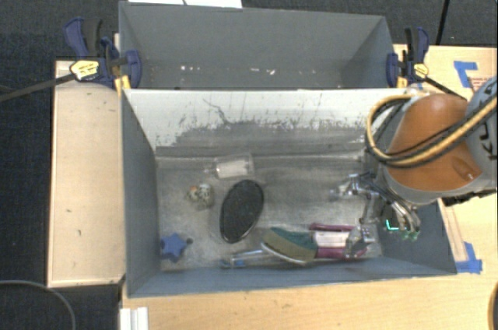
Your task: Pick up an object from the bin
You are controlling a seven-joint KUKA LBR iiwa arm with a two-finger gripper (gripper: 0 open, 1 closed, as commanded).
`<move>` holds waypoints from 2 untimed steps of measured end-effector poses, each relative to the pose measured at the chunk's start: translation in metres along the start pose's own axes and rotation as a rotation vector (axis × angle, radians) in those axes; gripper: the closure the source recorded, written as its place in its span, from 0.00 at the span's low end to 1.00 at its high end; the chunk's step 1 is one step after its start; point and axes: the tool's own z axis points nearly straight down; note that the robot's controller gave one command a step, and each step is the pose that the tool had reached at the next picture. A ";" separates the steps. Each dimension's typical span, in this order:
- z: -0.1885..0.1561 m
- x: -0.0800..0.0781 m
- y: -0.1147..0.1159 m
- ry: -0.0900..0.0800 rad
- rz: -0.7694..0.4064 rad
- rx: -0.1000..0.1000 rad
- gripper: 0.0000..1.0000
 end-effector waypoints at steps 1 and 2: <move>0.055 -0.006 0.013 -0.013 -0.094 0.001 0.00; 0.054 -0.008 0.012 -0.021 -0.098 0.003 1.00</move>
Offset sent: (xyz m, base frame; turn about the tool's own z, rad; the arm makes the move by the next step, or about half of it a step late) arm 0.0033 0.0129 -0.0580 -0.0978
